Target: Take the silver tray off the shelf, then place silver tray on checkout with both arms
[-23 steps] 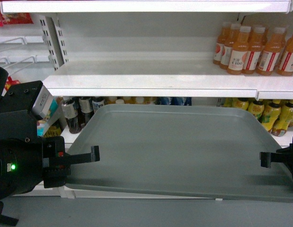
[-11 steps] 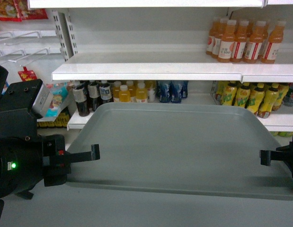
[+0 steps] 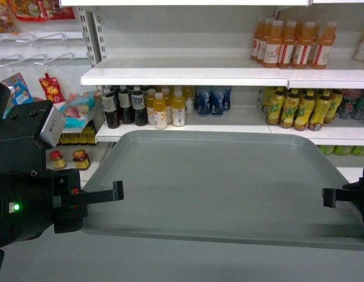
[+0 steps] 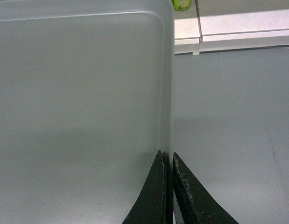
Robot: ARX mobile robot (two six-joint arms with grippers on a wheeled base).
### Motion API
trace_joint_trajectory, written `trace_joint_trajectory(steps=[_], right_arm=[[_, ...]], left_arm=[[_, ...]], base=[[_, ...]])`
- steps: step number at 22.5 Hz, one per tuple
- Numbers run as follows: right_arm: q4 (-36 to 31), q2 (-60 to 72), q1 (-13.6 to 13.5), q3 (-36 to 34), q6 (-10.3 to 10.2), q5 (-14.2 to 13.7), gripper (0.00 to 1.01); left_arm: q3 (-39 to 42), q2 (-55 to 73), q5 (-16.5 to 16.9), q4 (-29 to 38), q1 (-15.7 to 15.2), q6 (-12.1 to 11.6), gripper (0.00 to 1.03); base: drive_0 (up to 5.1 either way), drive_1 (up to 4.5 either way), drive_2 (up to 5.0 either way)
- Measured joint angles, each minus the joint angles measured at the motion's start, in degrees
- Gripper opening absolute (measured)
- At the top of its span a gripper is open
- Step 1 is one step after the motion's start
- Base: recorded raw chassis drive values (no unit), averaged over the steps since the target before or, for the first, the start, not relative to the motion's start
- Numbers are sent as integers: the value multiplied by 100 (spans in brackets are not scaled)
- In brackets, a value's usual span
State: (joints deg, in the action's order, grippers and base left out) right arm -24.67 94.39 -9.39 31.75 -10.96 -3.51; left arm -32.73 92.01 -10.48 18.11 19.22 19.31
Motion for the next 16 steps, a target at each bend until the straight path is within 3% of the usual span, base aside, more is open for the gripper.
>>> trace_joint_trajectory(steps=[16], right_arm=[[0, 0, 2, 0, -2, 4, 3]], left_arm=[[0, 0, 9, 9, -7, 0, 3]], base=[[5, -418, 428]])
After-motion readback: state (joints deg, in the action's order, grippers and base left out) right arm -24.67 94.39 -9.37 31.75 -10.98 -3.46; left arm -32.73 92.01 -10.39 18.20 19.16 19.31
